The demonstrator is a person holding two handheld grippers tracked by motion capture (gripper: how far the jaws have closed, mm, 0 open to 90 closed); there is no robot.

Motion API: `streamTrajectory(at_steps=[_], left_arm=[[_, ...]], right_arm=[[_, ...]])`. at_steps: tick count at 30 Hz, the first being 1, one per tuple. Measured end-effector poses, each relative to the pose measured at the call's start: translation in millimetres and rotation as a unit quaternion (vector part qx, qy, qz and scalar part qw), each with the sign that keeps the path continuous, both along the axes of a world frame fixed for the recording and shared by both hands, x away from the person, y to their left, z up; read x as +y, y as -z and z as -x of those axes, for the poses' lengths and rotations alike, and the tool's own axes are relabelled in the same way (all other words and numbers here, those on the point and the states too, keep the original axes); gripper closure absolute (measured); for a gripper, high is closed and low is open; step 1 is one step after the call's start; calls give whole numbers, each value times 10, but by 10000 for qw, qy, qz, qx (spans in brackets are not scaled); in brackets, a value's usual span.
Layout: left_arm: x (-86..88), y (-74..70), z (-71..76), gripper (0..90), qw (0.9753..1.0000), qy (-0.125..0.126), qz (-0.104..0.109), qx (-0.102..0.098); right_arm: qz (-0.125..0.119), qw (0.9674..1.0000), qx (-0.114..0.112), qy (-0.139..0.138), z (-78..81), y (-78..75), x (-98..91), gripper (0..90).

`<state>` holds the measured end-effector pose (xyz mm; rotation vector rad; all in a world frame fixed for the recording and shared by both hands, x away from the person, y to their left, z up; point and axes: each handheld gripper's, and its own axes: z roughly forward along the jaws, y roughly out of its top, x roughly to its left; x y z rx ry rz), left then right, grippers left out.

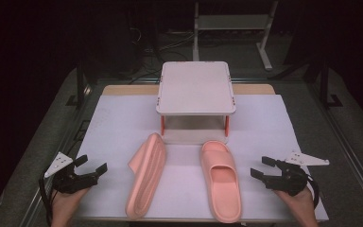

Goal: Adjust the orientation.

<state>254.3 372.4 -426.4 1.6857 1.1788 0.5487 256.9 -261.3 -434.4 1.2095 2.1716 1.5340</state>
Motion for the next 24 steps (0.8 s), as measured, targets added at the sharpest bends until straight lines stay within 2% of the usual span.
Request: streamTrajectory(at_steps=[6,13,16,20,24], left_arm=[[-35,-3,34,66,10000,41,4,11],[-22,-4,66,66,10000,13,29,-25],[-43,-13,64,66,10000,45,28,-56],[-73,-16,37,66,9999,124,33,-41],[-86,-16,26,66,9999,140,-4,-14]], right_arm=[[-48,10000,1,-71,3,-8,20,239],[-128,9997,-159,-145,68,-83,79,239],[-109,9992,-233,-291,97,-115,148,239],[-56,9992,-215,-344,79,-102,184,239],[-130,9991,-210,-341,59,-99,174,239]])
